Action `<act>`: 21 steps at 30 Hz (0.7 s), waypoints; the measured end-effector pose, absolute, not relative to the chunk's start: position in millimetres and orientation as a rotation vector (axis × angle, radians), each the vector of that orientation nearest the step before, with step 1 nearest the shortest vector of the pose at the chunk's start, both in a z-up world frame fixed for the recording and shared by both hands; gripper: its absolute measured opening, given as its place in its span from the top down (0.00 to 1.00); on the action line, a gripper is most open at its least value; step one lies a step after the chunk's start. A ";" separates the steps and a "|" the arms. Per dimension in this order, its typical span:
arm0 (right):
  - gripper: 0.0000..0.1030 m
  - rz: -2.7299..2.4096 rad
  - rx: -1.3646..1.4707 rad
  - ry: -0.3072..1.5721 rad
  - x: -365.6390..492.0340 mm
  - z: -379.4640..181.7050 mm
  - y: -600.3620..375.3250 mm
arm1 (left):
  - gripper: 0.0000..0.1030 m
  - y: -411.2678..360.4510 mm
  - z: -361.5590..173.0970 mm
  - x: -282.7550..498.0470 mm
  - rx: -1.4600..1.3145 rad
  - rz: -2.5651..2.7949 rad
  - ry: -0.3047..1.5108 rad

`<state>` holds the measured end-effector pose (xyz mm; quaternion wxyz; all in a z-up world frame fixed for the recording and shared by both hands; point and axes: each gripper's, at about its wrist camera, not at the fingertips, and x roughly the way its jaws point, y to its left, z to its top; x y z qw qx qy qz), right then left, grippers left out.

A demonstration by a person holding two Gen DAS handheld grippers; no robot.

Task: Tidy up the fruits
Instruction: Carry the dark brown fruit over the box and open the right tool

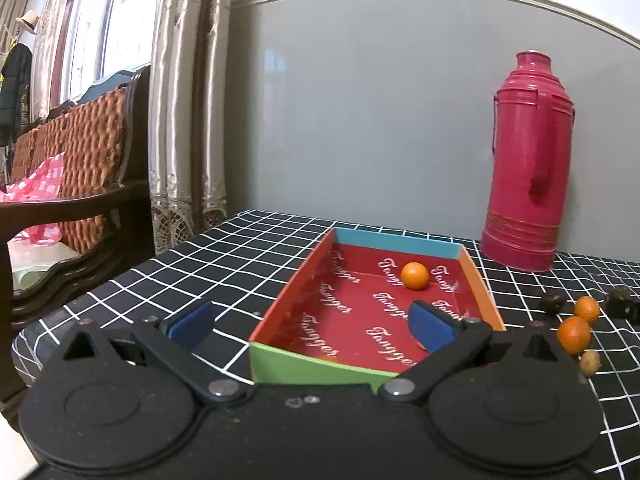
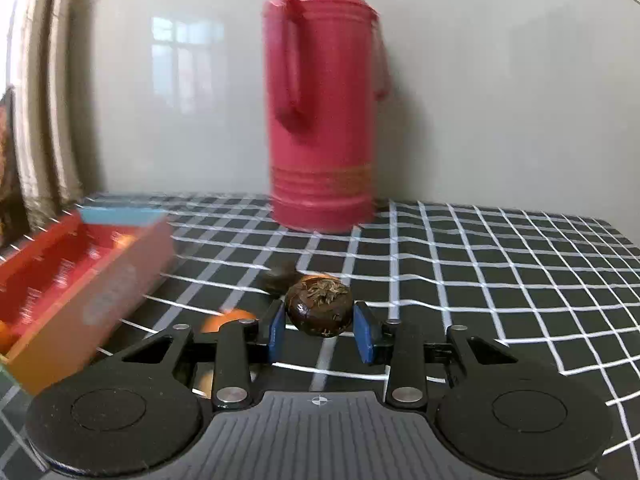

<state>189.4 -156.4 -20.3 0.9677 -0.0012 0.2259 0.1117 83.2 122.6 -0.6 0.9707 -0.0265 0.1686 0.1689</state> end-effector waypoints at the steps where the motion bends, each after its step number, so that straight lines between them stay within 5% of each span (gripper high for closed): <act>1: 0.64 0.241 -0.004 0.445 186.9 -18.8 -150.0 | 0.06 124.4 -0.8 82.4 -0.051 0.345 0.342; 21: 0.64 0.573 -0.112 0.335 145.2 -20.1 -5.2 | 0.06 170.1 0.8 62.4 -0.067 0.413 0.368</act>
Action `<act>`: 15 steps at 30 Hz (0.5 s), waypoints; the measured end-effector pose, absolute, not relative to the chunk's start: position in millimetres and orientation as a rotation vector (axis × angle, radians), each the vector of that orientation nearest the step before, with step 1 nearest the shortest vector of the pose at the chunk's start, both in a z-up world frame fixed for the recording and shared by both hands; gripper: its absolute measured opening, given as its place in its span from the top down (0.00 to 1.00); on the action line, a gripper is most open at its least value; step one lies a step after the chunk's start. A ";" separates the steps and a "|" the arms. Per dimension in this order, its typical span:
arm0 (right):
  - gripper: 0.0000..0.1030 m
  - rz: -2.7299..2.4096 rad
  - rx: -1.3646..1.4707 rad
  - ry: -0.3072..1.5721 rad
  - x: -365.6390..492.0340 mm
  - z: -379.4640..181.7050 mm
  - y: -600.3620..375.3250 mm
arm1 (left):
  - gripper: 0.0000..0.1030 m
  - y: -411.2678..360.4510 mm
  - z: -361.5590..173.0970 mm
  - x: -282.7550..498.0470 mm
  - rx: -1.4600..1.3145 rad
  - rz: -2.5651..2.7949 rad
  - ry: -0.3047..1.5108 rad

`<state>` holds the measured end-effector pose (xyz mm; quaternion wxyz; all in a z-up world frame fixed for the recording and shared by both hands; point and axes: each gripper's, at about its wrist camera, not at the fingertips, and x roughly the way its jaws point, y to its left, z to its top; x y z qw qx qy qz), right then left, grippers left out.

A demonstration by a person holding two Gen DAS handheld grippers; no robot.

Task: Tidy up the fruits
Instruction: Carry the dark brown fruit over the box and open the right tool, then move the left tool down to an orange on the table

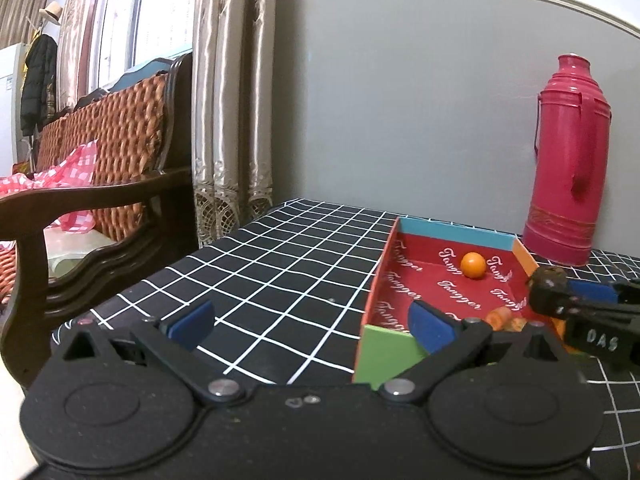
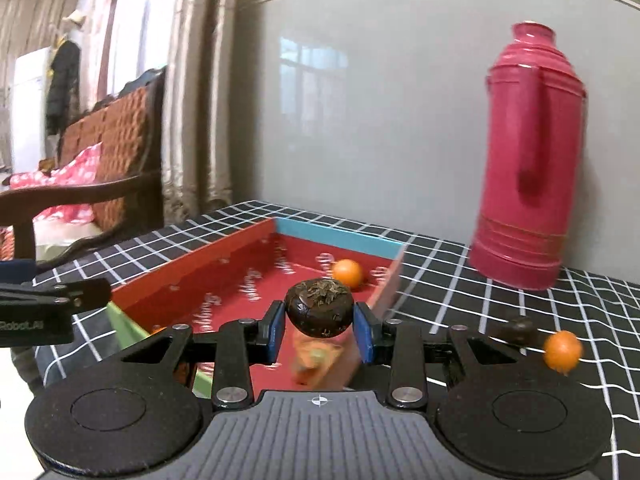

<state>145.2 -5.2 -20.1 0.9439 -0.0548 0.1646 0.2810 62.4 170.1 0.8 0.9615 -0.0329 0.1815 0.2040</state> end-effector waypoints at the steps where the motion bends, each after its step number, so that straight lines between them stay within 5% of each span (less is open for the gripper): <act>1: 0.64 0.580 -0.116 0.333 144.0 -21.4 -1.4 | 0.06 171.3 1.1 61.9 -0.066 0.412 0.368; 2: 0.64 0.588 -0.120 0.322 142.0 -22.7 1.9 | 0.06 172.0 1.0 61.4 -0.063 0.412 0.368; 3: 0.53 0.591 -0.133 0.308 140.2 -24.4 5.9 | 0.06 172.7 1.1 60.9 -0.062 0.413 0.369; 4: 0.39 0.575 -0.151 0.285 137.6 -25.6 7.7 | 0.06 173.4 1.2 60.6 -0.062 0.413 0.370; 5: 0.12 0.548 -0.160 0.243 133.0 -26.1 8.6 | 0.06 174.0 1.4 60.1 -0.063 0.414 0.371; 6: 0.04 0.527 -0.155 0.198 127.8 -25.4 6.3 | 0.06 174.4 1.4 59.5 -0.064 0.415 0.370; 15: 0.04 0.469 -0.051 0.199 137.2 -18.4 -19.1 | 0.06 171.0 3.6 59.0 -0.062 0.406 0.368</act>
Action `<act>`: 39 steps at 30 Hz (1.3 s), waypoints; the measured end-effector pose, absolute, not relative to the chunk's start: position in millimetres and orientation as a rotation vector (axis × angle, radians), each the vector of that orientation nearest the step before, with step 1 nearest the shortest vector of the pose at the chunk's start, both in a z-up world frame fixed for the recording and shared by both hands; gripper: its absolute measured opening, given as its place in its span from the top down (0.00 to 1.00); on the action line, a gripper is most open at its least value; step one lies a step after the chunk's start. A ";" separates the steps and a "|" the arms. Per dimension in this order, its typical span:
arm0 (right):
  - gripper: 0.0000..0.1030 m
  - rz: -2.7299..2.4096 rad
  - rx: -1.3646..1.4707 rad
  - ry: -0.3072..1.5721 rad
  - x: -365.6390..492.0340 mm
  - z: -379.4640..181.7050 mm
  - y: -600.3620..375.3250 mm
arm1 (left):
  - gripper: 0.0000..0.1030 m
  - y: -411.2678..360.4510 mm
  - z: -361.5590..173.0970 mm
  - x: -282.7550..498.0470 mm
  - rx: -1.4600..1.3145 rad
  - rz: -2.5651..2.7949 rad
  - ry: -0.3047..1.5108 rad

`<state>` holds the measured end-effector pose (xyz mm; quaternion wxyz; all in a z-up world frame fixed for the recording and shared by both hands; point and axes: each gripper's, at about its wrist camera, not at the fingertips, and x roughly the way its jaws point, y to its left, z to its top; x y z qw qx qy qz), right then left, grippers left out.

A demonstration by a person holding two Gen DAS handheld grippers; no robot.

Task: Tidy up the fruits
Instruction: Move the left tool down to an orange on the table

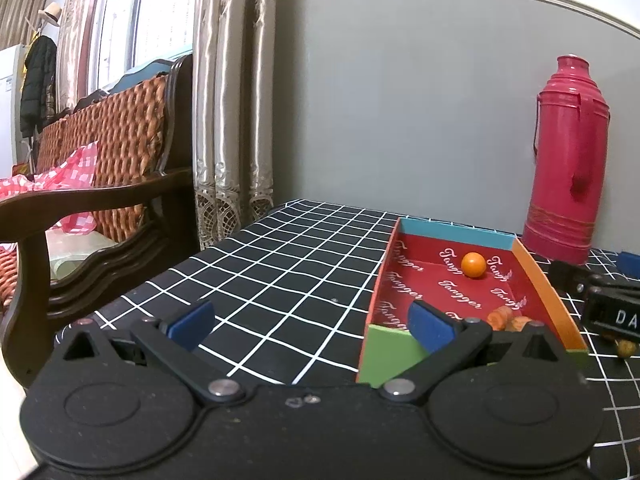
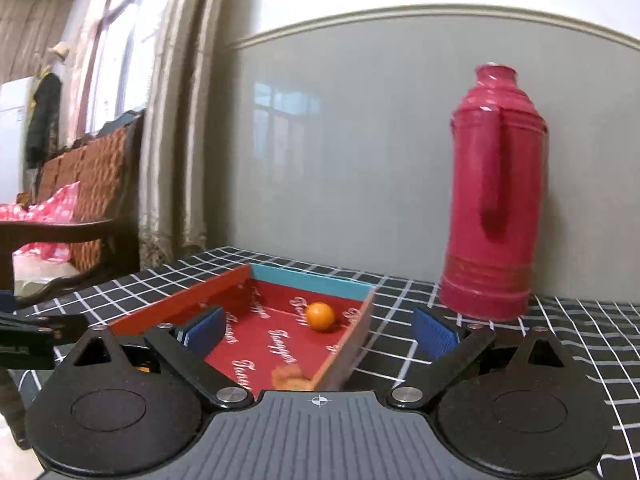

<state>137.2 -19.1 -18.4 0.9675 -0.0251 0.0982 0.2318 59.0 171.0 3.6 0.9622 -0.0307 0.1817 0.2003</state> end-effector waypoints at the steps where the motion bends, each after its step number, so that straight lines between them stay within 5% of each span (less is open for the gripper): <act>1: 0.04 0.464 -0.041 0.206 138.5 -17.5 -22.9 | 0.06 169.9 4.1 59.3 -0.062 0.403 0.367; 39: 0.04 0.075 0.111 0.231 133.4 1.0 -248.6 | 0.06 -16.9 1.3 120.7 0.031 0.019 0.335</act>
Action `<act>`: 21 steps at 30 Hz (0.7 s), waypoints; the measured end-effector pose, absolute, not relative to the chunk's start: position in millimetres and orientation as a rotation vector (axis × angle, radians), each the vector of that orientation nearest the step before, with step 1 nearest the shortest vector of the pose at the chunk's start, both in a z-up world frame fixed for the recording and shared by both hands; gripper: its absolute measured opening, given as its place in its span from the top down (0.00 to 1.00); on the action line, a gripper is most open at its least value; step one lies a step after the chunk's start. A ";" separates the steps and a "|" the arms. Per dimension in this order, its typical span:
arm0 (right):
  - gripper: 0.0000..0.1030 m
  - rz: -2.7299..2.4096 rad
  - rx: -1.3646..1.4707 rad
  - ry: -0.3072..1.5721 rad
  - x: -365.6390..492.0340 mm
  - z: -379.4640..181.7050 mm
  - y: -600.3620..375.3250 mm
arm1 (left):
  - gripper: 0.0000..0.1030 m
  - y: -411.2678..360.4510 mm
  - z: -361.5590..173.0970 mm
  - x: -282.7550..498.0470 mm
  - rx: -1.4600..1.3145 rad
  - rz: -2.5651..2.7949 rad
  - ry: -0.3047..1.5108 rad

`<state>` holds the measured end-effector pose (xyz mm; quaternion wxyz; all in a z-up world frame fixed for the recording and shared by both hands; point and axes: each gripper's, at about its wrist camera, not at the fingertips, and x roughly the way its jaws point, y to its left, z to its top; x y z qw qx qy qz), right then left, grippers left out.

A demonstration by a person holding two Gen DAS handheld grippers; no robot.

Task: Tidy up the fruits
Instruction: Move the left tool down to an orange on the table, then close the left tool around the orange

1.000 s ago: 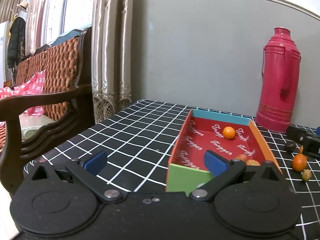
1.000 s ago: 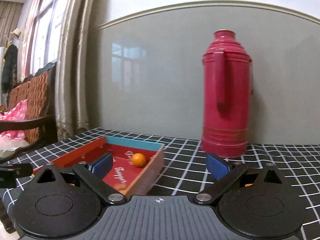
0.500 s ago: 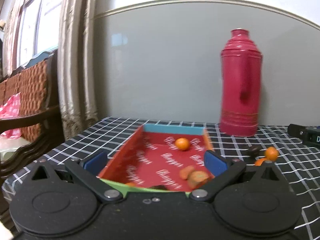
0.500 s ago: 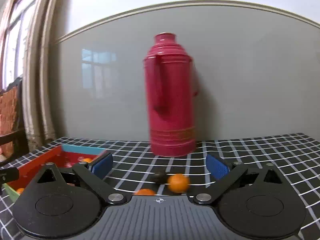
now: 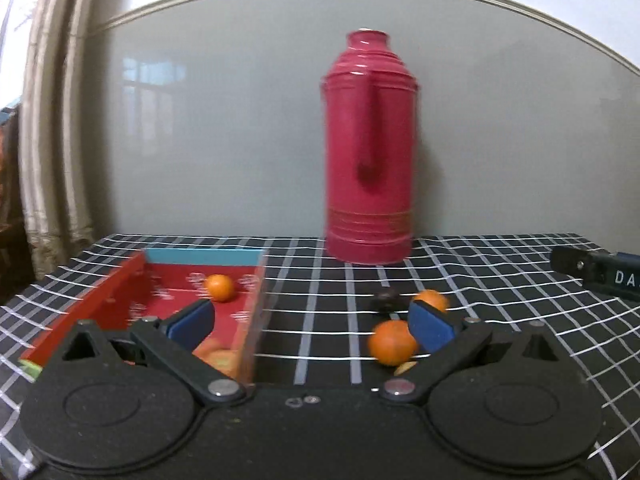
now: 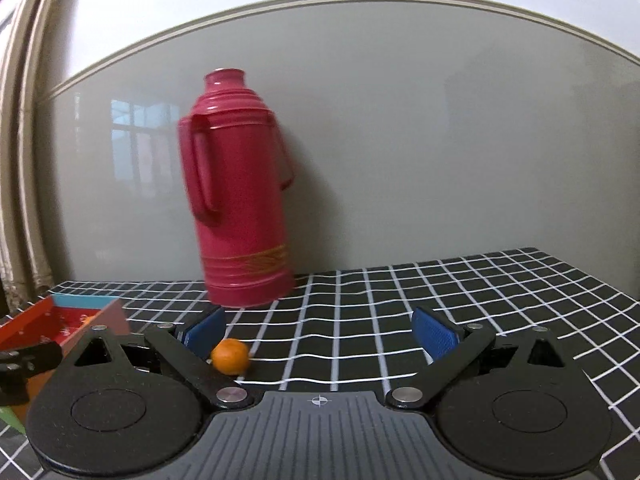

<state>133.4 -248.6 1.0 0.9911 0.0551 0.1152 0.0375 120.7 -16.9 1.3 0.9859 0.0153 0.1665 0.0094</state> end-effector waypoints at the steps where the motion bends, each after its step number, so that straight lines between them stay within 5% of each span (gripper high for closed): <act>1: 0.04 0.068 0.110 0.232 133.0 0.7 -252.9 | 0.06 -21.7 0.1 123.7 0.025 0.013 0.341; 7: 0.04 0.032 0.107 0.246 134.3 -2.5 -273.3 | 0.06 -51.0 -13.1 151.0 0.062 -0.032 0.406; 17: 0.04 -0.038 0.119 0.273 135.8 -9.6 -311.7 | 0.33 -66.4 -32.6 187.0 0.058 -0.055 0.513; 21: 0.04 -0.042 0.121 0.267 133.8 -8.9 -315.4 | 0.35 -73.3 -40.8 194.6 0.093 -0.063 0.569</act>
